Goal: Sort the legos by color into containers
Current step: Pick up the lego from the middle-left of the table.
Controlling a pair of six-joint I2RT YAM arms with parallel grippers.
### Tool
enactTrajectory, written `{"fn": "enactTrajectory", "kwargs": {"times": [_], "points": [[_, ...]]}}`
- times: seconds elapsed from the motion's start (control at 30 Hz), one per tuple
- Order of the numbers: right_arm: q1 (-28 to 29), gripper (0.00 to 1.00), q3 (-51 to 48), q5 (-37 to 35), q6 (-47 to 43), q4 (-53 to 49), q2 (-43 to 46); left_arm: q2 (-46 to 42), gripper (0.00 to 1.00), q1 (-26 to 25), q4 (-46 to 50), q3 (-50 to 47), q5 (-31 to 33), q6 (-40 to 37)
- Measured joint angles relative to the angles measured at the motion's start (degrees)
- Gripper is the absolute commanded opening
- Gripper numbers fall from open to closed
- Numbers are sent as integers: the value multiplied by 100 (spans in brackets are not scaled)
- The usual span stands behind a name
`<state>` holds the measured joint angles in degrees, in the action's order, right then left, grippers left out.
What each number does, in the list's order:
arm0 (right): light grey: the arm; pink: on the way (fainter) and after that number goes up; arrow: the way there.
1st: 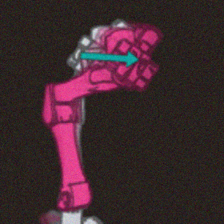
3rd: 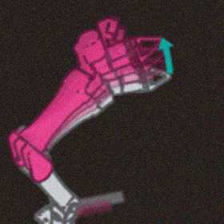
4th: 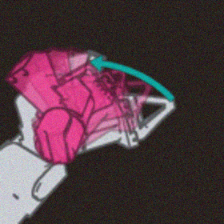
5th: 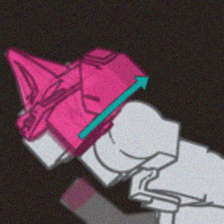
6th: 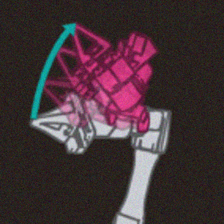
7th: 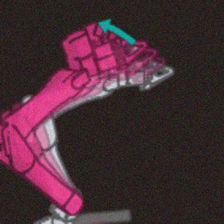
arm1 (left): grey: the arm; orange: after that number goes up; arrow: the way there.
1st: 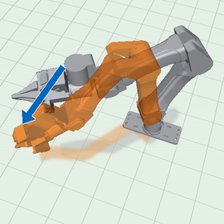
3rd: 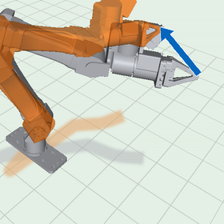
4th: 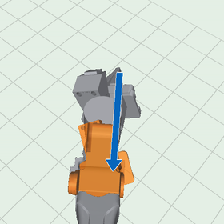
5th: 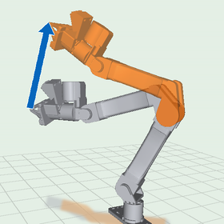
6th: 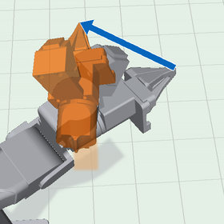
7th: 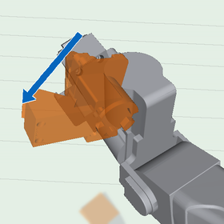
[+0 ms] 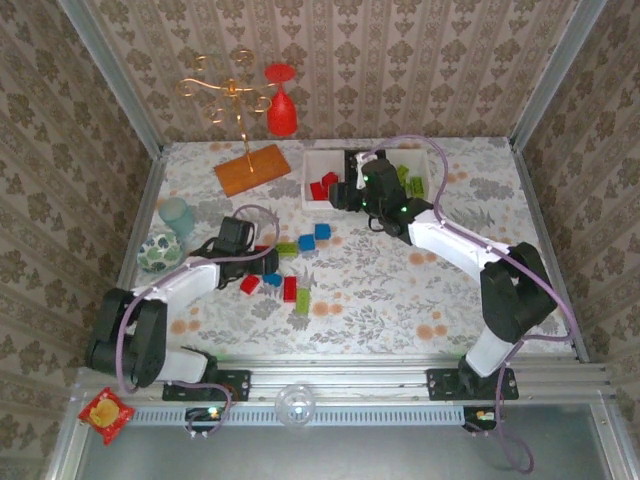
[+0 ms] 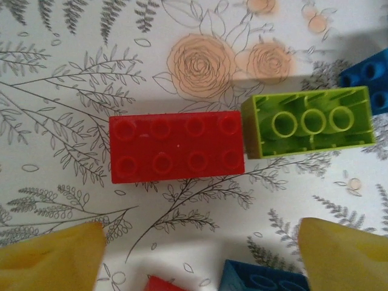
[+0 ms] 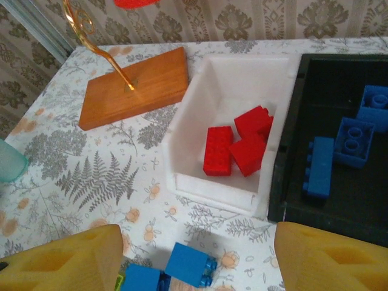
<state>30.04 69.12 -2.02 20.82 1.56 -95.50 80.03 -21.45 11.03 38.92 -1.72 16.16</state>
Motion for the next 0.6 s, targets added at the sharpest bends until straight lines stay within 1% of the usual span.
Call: {"fn": "enactTrajectory", "kwargs": {"times": [0.2,0.43,0.6], "points": [[-7,72,-474,-7,37,17,70,592,88,92,28,389,72,-170],[-96,73,-614,-9,37,66,356,1163,85,136,42,743,103,-208],[-155,73,-741,-9,37,164,498,1506,76,229,188,1045,131,-192]]}}
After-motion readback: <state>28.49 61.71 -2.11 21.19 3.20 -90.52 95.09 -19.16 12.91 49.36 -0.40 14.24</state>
